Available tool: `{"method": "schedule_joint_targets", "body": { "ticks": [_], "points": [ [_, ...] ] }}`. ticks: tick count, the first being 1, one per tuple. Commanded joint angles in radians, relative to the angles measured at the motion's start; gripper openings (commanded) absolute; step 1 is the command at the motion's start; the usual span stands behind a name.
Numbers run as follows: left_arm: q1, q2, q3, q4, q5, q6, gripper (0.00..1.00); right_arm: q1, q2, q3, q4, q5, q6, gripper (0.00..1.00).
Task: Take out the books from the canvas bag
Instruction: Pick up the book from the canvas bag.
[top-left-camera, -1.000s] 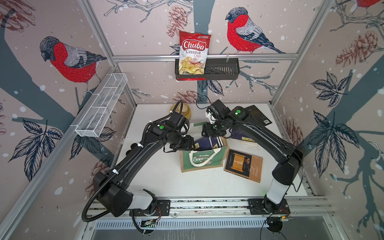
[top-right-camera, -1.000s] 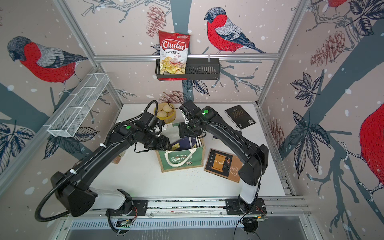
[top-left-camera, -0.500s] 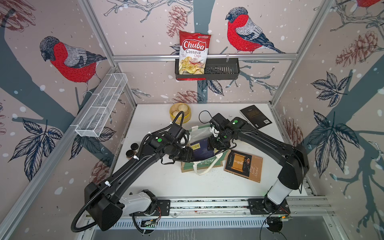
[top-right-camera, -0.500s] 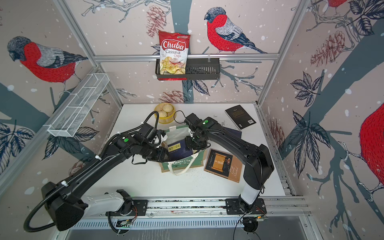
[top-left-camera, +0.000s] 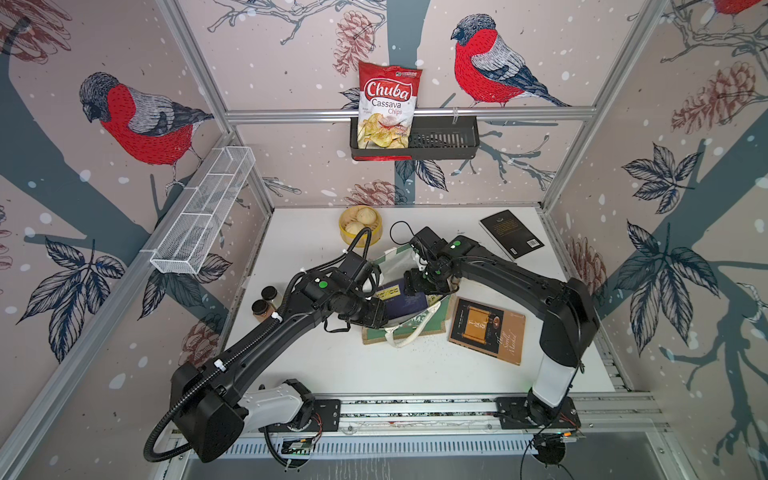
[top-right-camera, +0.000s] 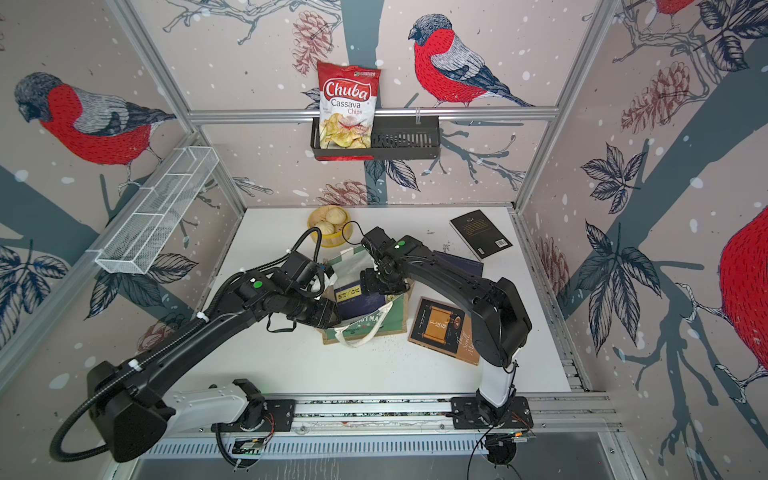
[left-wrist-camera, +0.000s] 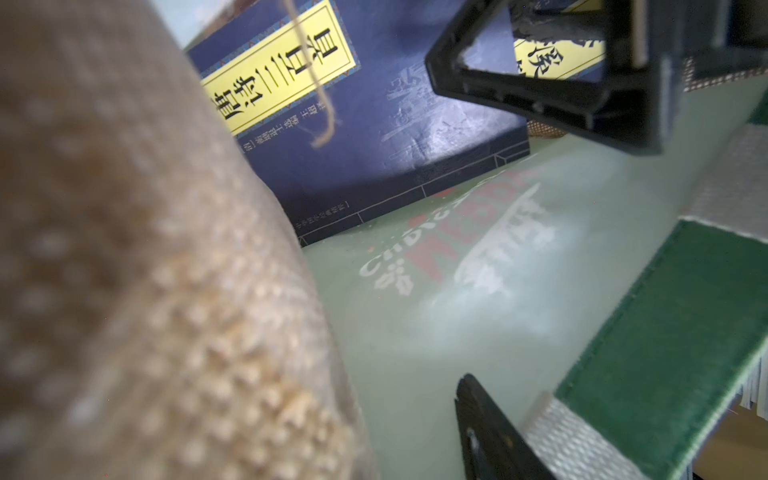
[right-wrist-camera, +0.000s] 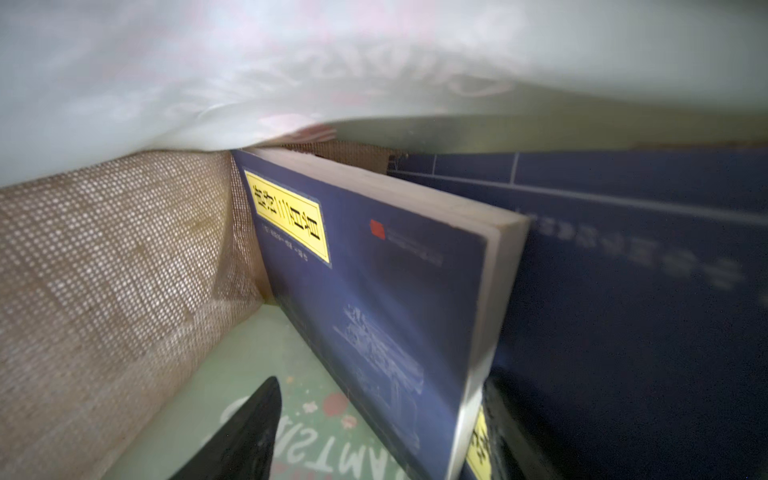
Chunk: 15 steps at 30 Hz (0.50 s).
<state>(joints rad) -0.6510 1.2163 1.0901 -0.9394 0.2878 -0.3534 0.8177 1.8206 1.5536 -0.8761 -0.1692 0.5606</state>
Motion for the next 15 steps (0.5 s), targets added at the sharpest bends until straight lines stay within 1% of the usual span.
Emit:
{"method": "schedule_joint_targets", "body": {
  "ticks": [1, 5, 7, 13, 15],
  "points": [
    [0.001, 0.002, -0.005, 0.009, -0.007, 0.034, 0.57, 0.0, 0.006, -0.009, 0.077, -0.038, 0.019, 0.76],
    [0.001, 0.01, -0.013, 0.021, 0.011, 0.062, 0.57, 0.0, -0.026, -0.067, 0.192, -0.101, 0.044, 0.73],
    [0.001, 0.015, -0.01, 0.022, 0.013, 0.075, 0.57, -0.003, -0.055, -0.112, 0.26, -0.137, 0.061, 0.7],
    [0.001, 0.027, 0.002, 0.03, 0.012, 0.077, 0.57, -0.009, -0.141, -0.204, 0.425, -0.2, 0.094, 0.48],
    [0.002, 0.03, 0.006, 0.03, 0.008, 0.074, 0.57, -0.011, -0.158, -0.217, 0.458, -0.222, 0.091, 0.45]
  ]
}}
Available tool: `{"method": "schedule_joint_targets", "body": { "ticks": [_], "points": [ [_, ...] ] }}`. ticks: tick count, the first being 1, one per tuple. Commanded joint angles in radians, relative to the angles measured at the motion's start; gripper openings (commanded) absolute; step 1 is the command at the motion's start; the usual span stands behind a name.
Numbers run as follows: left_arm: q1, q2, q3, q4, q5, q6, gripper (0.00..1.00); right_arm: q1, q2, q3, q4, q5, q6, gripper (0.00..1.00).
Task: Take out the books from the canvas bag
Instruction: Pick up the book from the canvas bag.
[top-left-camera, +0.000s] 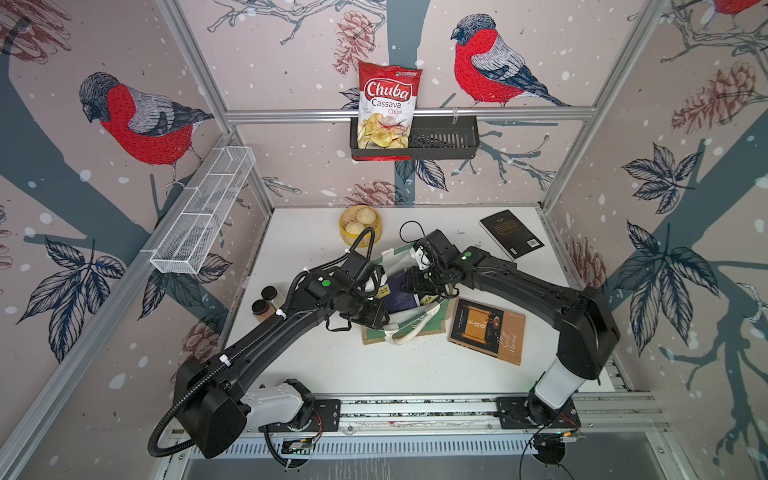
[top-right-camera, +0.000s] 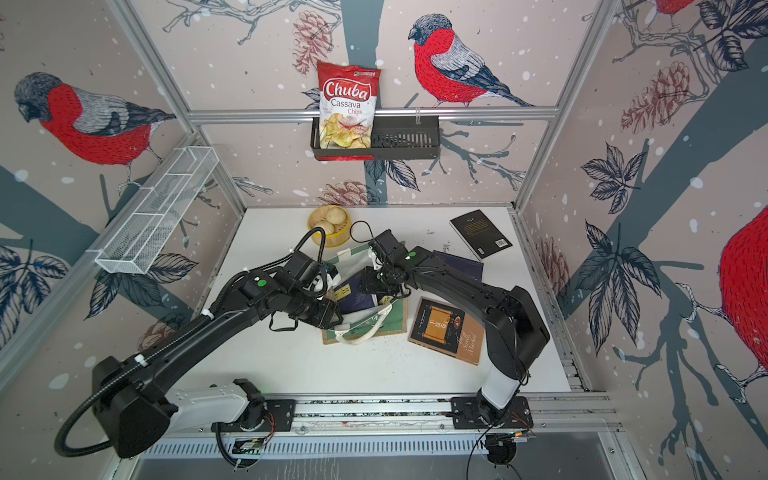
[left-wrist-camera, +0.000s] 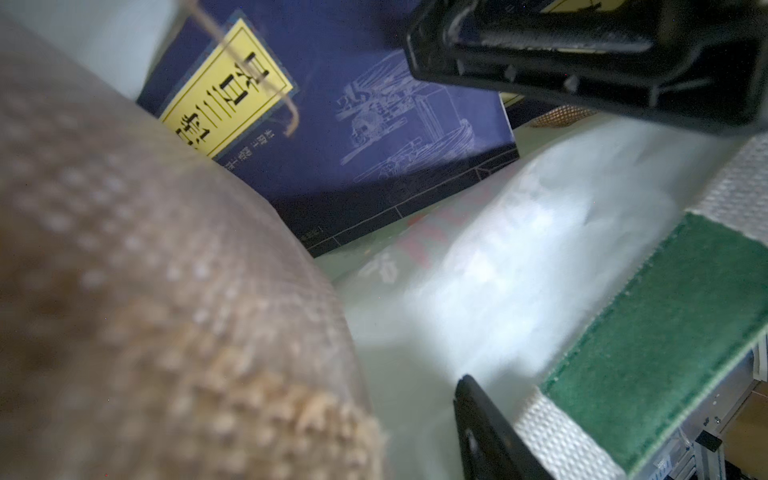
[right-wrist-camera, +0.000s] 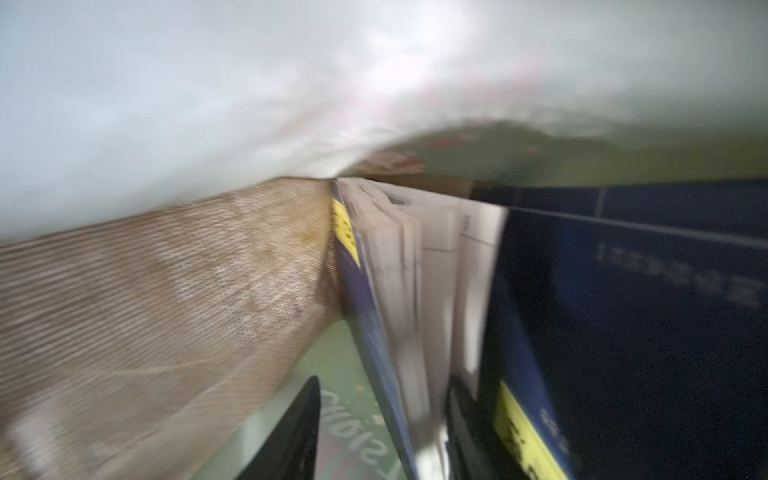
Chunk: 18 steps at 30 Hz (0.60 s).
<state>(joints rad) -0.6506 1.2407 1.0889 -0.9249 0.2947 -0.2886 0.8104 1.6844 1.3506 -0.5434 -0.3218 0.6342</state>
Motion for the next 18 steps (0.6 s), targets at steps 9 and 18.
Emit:
{"method": "schedule_joint_targets", "body": {
  "ticks": [9, 18],
  "points": [
    [0.002, 0.008, 0.01, 0.028, -0.014, 0.003, 0.57, 0.0, 0.06, 0.05, 0.112, -0.171, -0.041, 0.44],
    [0.002, 0.007, 0.019, 0.02, -0.031, 0.004, 0.56, 0.015, 0.131, 0.169, 0.007, -0.109, -0.093, 0.41]
  ]
}}
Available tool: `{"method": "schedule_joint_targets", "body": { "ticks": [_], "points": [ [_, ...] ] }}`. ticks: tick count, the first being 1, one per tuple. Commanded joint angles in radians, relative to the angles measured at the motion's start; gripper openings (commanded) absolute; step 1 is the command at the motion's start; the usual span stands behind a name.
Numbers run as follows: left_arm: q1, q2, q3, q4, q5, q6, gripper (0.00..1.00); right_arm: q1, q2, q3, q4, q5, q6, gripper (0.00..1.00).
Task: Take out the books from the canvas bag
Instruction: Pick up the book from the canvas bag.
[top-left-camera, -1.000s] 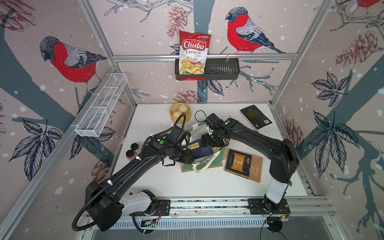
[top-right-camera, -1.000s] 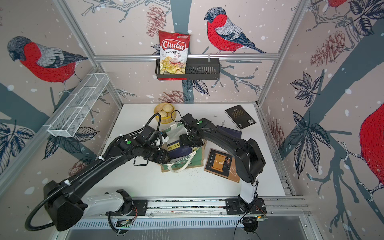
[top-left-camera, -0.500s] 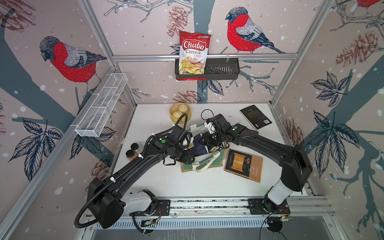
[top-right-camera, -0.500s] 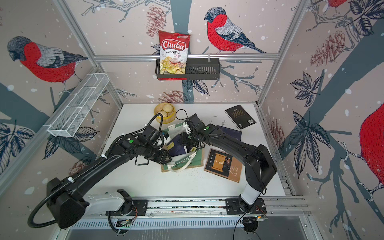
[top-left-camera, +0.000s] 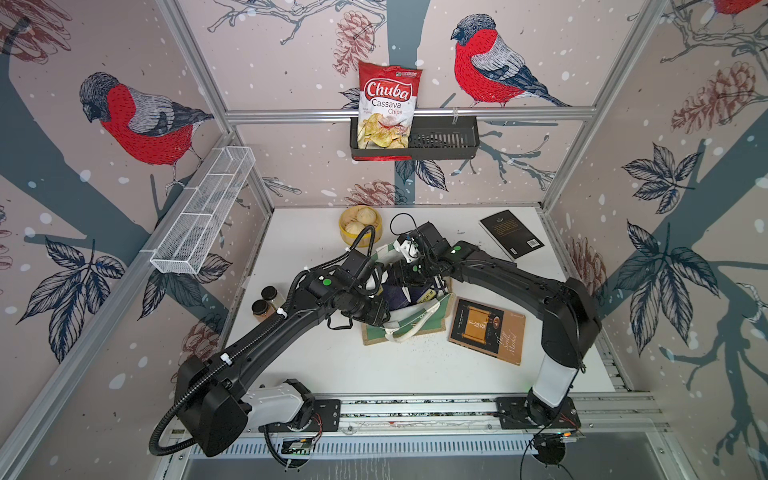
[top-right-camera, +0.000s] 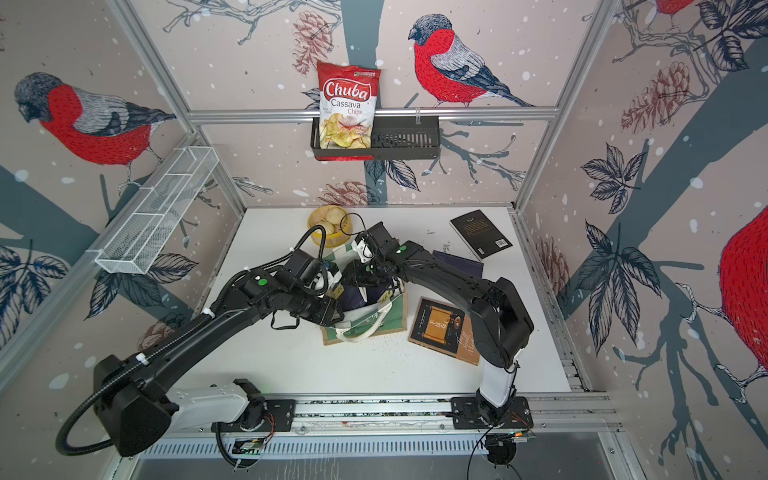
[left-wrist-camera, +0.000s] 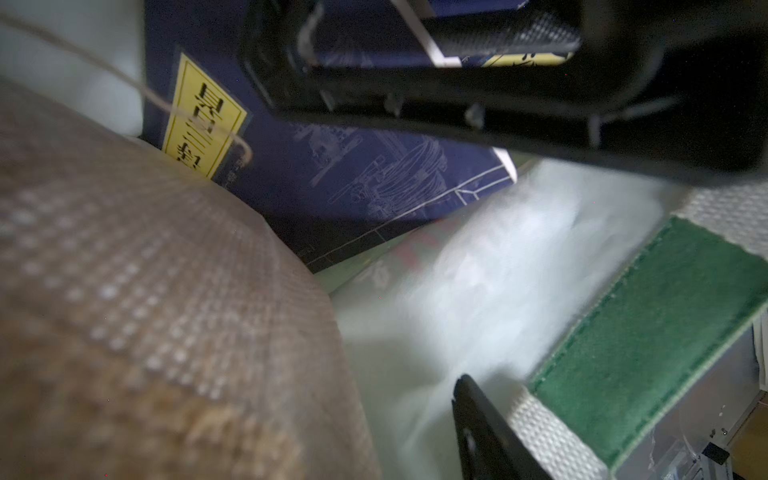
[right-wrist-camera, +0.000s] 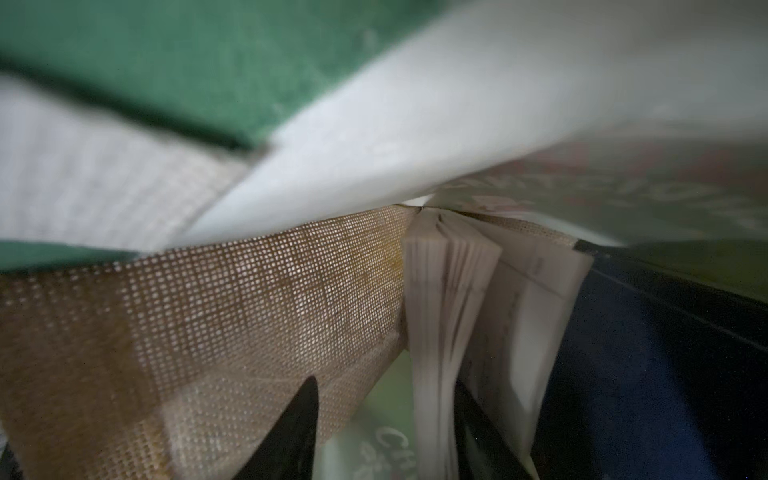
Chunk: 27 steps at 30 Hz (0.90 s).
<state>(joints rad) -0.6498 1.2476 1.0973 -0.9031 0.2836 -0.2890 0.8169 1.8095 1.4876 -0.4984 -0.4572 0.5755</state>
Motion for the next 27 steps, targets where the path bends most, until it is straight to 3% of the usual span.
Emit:
{"method": "schedule_joint_targets", "body": {
  "ticks": [1, 7, 11, 15, 20, 27],
  "points": [
    [0.002, 0.002, 0.012, -0.004, -0.023, 0.005, 0.56, 0.012, 0.008, 0.045, -0.062, 0.054, -0.038, 0.37],
    [0.003, 0.0, 0.017, -0.007, -0.039, 0.008, 0.56, 0.025, -0.015, 0.057, -0.146, 0.183, -0.049, 0.16],
    [0.003, 0.003, 0.038, -0.011, -0.065, 0.008, 0.56, 0.03, -0.009, 0.073, -0.178, 0.216, -0.069, 0.15],
    [0.003, 0.005, 0.051, -0.011, -0.079, 0.007, 0.57, 0.053, 0.039, 0.141, -0.228, 0.237, -0.105, 0.21],
    [0.003, 0.009, 0.054, -0.011, -0.078, 0.006, 0.57, 0.081, 0.084, 0.198, -0.255, 0.254, -0.124, 0.22],
    [0.003, 0.008, 0.067, -0.016, -0.091, 0.006, 0.57, 0.086, 0.085, 0.213, -0.275, 0.317, -0.111, 0.06]
  ]
}}
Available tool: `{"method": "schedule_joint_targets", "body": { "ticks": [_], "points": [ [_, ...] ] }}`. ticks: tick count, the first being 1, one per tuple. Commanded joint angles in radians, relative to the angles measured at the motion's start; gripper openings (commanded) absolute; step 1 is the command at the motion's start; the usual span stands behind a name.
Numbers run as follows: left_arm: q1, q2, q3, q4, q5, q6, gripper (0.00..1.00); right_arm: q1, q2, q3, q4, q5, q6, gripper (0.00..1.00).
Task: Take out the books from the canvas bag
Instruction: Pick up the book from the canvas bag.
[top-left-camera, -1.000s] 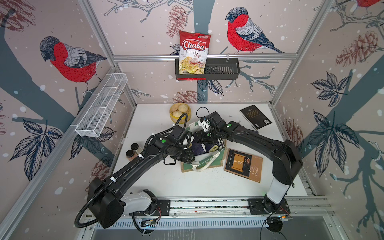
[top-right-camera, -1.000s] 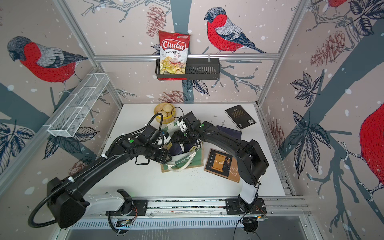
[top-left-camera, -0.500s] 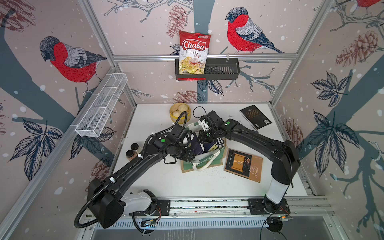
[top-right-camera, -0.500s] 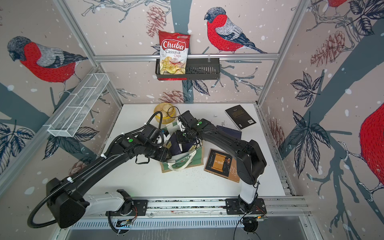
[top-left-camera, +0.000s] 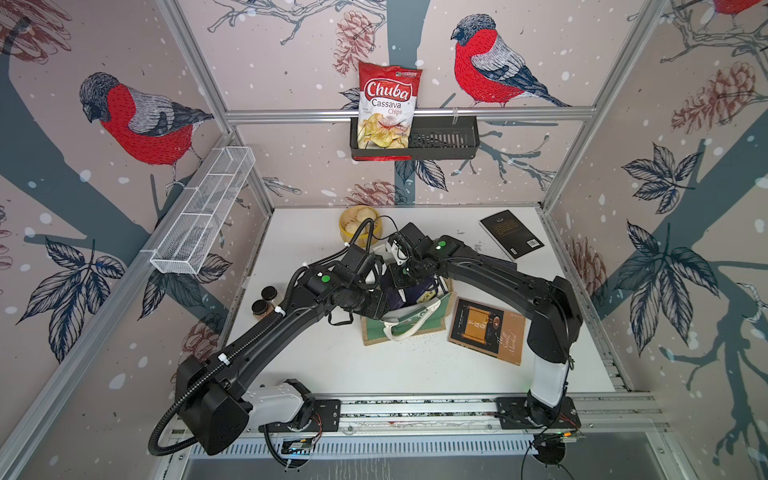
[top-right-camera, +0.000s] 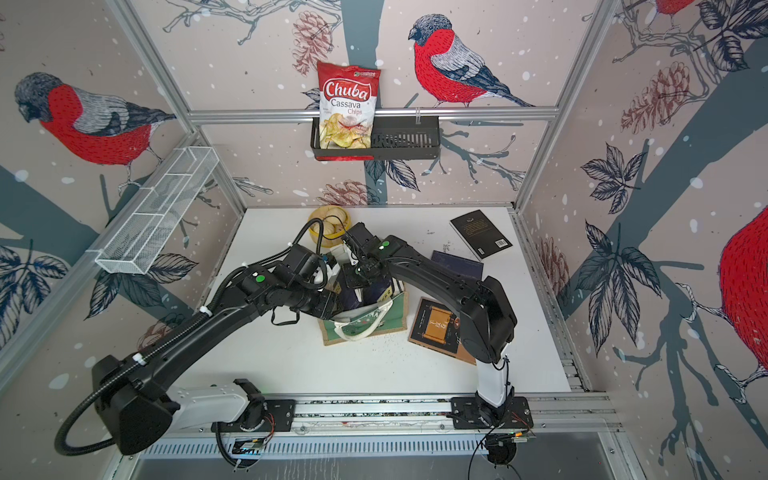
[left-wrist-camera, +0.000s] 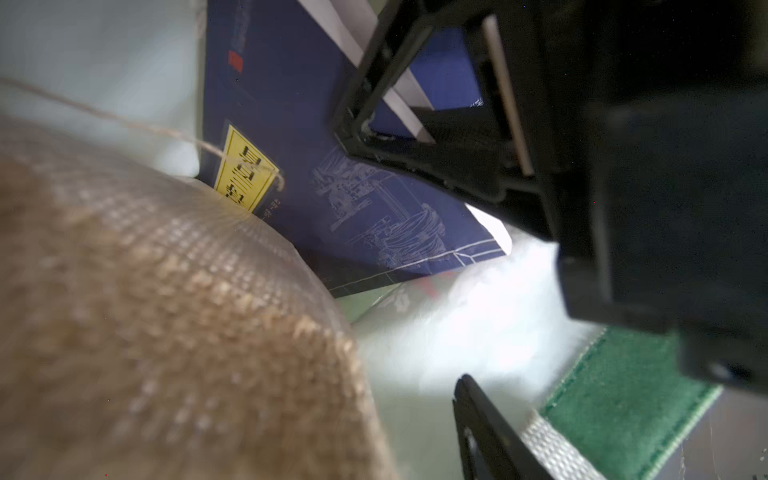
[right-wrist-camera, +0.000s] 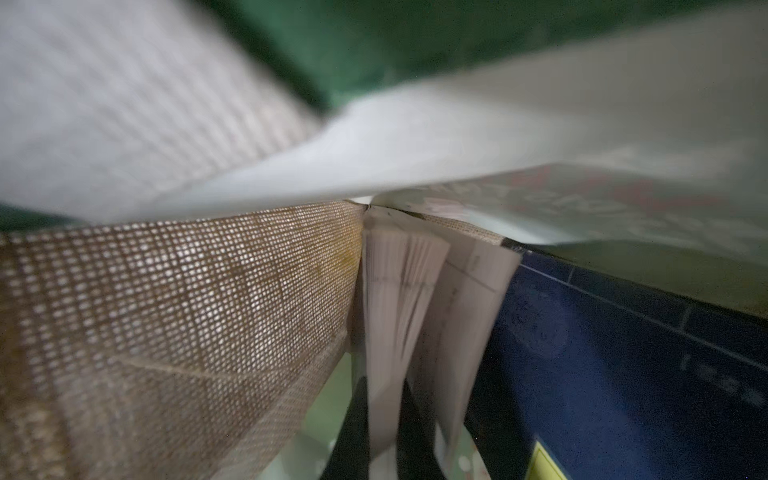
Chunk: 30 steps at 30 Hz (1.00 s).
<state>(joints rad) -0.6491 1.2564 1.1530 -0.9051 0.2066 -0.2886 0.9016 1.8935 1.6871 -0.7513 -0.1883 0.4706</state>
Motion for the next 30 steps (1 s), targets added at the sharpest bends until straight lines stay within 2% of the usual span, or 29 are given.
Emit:
{"method": "schedule_joint_targets", "body": {
  "ticks": [1, 5, 22, 30],
  "points": [
    [0.002, 0.001, 0.013, -0.015, -0.017, 0.006, 0.57, 0.002, 0.001, 0.016, -0.026, 0.055, -0.007, 0.05],
    [0.002, 0.0, 0.025, -0.017, -0.031, 0.011, 0.57, 0.002, 0.002, 0.03, -0.041, 0.066, -0.011, 0.0],
    [0.003, -0.029, 0.12, 0.001, -0.146, 0.057, 0.64, -0.004, -0.047, 0.127, -0.139, 0.107, -0.01, 0.0],
    [0.015, -0.007, 0.225, -0.001, -0.156, 0.046, 0.64, -0.06, -0.118, 0.215, -0.203, 0.095, 0.01, 0.0]
  ]
}}
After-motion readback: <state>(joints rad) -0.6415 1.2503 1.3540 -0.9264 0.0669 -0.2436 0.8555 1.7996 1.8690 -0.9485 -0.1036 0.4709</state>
